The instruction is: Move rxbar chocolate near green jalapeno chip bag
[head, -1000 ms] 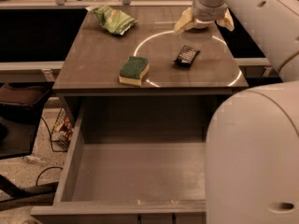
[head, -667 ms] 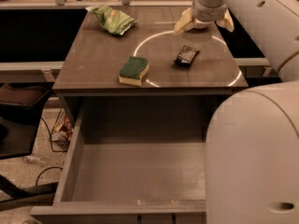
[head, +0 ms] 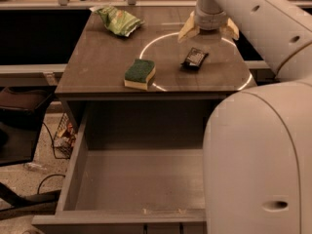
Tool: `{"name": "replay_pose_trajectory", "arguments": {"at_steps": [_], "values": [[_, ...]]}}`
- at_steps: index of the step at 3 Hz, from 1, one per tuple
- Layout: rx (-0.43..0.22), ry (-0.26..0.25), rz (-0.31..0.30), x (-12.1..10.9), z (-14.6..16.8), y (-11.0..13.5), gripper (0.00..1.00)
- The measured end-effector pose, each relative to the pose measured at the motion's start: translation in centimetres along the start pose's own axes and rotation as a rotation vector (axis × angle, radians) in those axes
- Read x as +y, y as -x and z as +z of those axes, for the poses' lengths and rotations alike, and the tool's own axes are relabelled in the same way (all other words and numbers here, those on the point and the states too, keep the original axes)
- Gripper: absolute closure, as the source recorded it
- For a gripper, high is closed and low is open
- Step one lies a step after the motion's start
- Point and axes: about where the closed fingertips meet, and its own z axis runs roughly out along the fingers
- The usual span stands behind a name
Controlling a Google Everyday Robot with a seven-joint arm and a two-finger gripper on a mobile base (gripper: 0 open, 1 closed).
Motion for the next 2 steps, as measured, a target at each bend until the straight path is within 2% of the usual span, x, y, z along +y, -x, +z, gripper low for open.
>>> {"name": "replay_pose_trajectory", "arguments": {"at_steps": [1, 2], "values": [[0.042, -0.025, 0.056, 1.0, 0.9, -0.7, 0.0], [0.084, -0.029, 0.086, 2.3, 1.8, -1.2, 0.0]]}}
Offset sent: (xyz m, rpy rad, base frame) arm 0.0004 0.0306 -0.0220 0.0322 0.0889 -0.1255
